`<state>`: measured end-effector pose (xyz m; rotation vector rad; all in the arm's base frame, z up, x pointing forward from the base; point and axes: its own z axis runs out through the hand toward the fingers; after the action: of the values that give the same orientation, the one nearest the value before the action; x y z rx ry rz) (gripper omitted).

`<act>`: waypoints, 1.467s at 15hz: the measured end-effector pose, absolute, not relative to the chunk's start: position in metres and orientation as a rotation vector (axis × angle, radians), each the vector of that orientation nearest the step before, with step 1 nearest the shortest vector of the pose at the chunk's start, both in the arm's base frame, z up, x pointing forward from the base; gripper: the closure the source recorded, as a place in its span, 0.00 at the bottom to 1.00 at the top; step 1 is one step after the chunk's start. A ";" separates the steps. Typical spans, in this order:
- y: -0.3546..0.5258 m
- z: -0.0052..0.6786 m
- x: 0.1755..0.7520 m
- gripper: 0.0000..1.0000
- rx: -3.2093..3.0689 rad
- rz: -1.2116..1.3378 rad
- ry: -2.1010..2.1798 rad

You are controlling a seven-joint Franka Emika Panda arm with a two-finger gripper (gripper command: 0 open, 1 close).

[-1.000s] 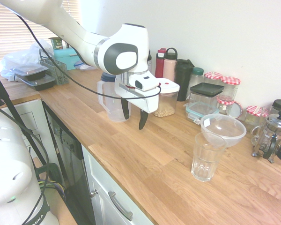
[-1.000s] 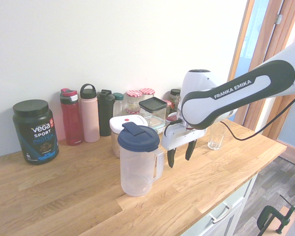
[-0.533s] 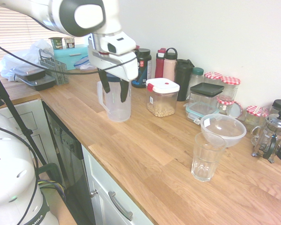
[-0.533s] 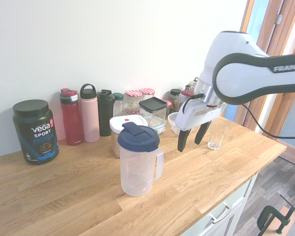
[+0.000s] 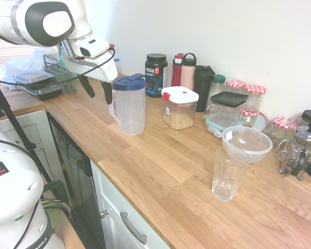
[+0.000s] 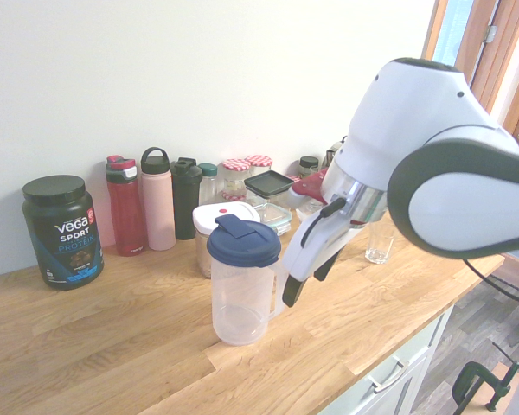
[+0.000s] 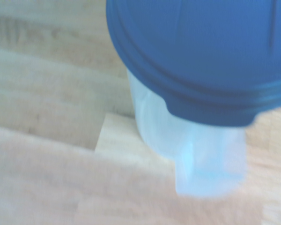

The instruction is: Pour me some water

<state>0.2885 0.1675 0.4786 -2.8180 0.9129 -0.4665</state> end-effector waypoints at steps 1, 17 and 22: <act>0.169 0.473 0.296 1.00 -2.807 -0.488 0.925; 0.181 0.436 0.360 1.00 -2.786 -0.516 0.996; 0.180 0.433 0.359 1.00 -2.789 -0.509 1.001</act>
<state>0.3586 0.1801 0.4332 -2.7888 1.0012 -0.5086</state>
